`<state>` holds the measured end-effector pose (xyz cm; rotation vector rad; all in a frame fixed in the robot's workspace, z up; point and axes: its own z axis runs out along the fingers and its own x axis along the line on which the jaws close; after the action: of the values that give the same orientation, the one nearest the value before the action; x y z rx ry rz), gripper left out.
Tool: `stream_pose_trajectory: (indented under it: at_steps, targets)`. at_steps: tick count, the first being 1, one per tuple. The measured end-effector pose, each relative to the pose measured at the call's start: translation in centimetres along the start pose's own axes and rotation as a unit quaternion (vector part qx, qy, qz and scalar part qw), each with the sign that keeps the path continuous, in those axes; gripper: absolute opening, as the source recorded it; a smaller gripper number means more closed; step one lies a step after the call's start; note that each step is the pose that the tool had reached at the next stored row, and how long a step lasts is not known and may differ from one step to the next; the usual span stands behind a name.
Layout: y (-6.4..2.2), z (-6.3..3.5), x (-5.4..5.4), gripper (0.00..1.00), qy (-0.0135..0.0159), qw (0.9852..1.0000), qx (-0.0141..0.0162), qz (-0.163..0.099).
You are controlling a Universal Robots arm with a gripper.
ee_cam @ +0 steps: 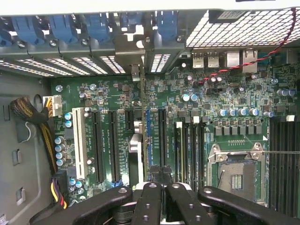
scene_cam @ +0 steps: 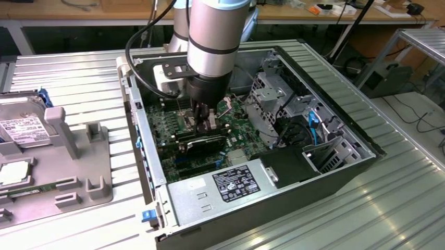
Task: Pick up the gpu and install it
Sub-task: 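Insert the gpu into the slot, then press down on the gpu until it lock into place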
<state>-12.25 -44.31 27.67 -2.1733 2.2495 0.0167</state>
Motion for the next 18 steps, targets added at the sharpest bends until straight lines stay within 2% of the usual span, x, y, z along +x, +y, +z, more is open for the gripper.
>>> stream_pose_trajectory:
  at_steps: [18]
  targets:
    - [0.12,-0.01,0.29,0.1,0.0,1.0,-0.0002,0.0]
